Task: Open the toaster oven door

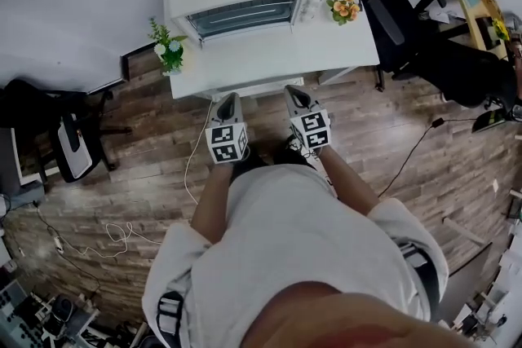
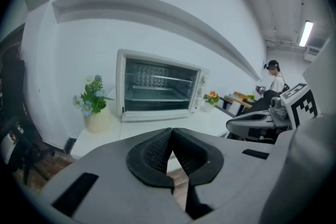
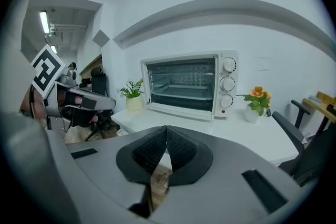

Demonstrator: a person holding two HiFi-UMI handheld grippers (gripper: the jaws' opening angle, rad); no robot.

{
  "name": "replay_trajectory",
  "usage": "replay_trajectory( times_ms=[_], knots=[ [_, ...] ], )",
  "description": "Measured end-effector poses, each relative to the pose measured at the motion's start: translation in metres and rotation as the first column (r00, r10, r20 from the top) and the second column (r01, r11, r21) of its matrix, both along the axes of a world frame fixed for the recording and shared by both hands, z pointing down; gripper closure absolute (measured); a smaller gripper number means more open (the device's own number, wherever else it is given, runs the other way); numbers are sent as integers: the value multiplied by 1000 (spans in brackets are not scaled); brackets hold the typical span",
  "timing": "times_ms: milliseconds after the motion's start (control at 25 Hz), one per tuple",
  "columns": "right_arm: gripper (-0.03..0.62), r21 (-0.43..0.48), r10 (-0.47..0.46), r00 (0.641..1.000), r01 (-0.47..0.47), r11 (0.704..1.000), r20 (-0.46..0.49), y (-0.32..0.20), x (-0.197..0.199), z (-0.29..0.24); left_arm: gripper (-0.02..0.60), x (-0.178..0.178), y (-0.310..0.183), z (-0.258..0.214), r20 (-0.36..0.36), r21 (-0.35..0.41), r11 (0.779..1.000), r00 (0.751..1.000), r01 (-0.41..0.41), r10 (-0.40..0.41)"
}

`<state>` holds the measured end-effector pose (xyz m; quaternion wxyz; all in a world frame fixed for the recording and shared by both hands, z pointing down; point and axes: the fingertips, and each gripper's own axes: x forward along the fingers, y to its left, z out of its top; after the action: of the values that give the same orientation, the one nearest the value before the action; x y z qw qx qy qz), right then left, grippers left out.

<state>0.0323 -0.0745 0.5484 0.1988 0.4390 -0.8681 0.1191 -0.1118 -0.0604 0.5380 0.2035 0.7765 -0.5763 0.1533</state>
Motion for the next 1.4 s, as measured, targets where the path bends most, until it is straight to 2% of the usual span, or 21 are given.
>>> replay_trajectory(
  times_ms=[160,480,760,960,1120,1400],
  knots=[
    [595,55,19,1000,-18,998,-7,-8,-15,-29,563,-12,-12,-35,-34,78,997,999,2,1],
    [595,195,10,999,-19,981,44,-24,-50,-113,563,-25,-25,-100,-30,189,982,999,-9,15],
    [595,333,25,996,-51,942,83,-38,-50,-194,563,-40,-36,-186,-36,373,928,999,11,3],
    [595,406,51,994,-88,910,101,-44,-35,-237,563,-35,-44,-226,-33,423,906,999,-13,30],
    [595,459,76,993,-110,881,93,-48,-20,-257,563,-27,-49,-239,-28,450,893,999,-15,31],
    [595,469,111,990,-139,872,87,-51,-1,-260,563,-12,-47,-237,-2,453,891,999,-41,47]
  ],
)
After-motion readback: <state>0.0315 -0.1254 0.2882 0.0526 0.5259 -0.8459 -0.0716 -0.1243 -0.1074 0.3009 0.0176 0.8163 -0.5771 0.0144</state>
